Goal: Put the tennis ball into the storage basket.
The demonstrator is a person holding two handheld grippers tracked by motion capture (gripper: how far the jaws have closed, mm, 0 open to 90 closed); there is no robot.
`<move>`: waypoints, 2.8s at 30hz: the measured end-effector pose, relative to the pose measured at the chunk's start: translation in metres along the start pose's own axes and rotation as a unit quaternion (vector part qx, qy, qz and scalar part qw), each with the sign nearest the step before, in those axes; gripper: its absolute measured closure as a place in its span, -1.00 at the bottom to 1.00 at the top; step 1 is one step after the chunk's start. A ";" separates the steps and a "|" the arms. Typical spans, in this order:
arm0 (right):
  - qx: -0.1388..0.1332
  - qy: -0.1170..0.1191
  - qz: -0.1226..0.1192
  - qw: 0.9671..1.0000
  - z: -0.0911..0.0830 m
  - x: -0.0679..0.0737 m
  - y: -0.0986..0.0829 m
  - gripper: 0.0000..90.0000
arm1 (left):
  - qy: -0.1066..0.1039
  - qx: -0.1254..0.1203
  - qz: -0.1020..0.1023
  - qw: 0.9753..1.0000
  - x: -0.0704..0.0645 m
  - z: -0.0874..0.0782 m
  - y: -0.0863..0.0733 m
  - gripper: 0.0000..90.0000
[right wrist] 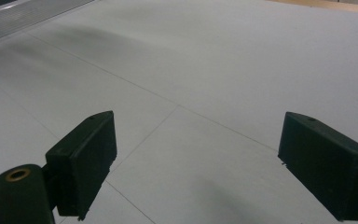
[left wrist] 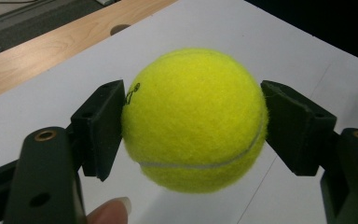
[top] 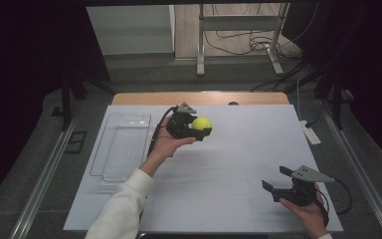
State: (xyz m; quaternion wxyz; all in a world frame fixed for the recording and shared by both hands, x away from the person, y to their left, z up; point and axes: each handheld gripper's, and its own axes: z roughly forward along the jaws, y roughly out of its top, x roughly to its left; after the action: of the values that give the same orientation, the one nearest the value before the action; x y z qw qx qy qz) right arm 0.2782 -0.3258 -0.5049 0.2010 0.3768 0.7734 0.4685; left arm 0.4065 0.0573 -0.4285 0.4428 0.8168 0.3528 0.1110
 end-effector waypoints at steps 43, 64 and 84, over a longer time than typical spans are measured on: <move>0.001 -0.002 0.001 1.000 0.000 0.000 0.000 -0.73 | 0.014 -0.024 -0.008 1.000 0.008 -0.024 -0.004 -0.40; 0.001 -0.003 0.000 1.000 0.000 0.000 0.000 -0.73 | 0.025 -0.044 -0.008 0.999 0.011 -0.036 -0.003 -0.40; 0.001 -0.004 0.001 1.000 0.000 0.000 0.000 -0.73 | 0.039 -0.066 -0.008 0.997 0.017 -0.056 0.003 -0.40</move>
State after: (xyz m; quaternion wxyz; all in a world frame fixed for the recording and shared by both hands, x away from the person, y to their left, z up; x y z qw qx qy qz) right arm 0.2785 -0.3258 -0.5052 0.2032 0.3792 0.7728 0.4665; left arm 0.3921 0.1038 -0.3956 0.4823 0.7782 0.3683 0.1617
